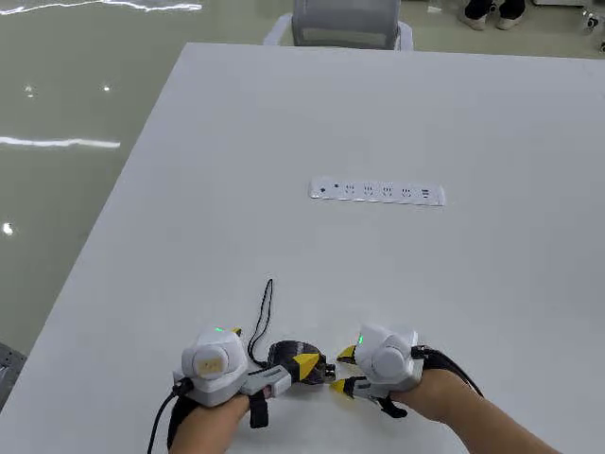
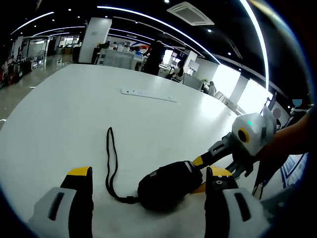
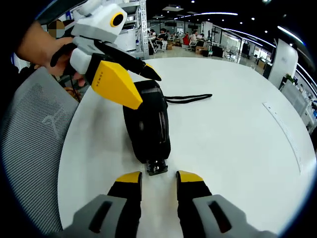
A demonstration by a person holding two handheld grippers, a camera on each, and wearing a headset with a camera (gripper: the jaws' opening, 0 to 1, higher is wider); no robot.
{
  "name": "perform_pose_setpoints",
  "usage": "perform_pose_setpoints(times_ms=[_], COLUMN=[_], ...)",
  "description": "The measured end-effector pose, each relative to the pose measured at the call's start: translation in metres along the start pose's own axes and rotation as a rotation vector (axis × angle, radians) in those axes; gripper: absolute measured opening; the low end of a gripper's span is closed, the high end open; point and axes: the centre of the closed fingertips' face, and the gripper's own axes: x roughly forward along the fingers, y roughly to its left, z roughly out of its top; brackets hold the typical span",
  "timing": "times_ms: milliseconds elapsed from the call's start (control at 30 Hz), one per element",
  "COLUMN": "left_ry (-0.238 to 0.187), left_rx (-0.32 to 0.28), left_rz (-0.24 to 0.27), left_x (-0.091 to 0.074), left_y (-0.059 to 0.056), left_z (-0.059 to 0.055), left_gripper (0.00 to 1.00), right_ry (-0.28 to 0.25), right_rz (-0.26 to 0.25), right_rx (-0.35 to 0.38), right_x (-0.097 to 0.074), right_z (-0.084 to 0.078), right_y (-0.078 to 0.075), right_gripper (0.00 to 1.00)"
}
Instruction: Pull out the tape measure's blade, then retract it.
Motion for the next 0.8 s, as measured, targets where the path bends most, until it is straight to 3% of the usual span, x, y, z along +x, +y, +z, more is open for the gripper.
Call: perform_pose_setpoints(times_ms=[100,267,433,533,667,800], left_ry=[0.012,0.038,0.062,0.059,0.048,0.059], left_rx=[0.068,0.116,0.128,0.134,0.150,0.159], left_rz=[-0.024,-0.046,-0.061,-0.060,-0.068,-0.087], left_x=[-0.003,-0.009,-0.018,-0.023,-0.029,-0.037], left_y=[-0.001,0.002,0.009,0.015,0.016,0.015], left_z=[-0.004,-0.012,-0.022,-0.025,-0.024,-0.028], left_gripper=[0.96,0.99,0.99,0.99,0.99,0.99], right_ry=[0.003,0.004,-0.010,-0.052,-0.101,-0.128], right_rz=[-0.013,-0.033,-0.079,-0.127,-0.194,-0.233], right_rx=[0.012,0.043,0.097,0.151,0.213,0.299], right_x=[-0.001,-0.008,-0.022,-0.033,-0.046,-0.060], right_z=[-0.005,-0.010,-0.020,-0.020,-0.022,-0.033], right_y=[-0.001,-0.003,-0.006,-0.008,-0.012,-0.010], right_gripper=[0.31,0.46,0.48,0.57,0.77,0.86])
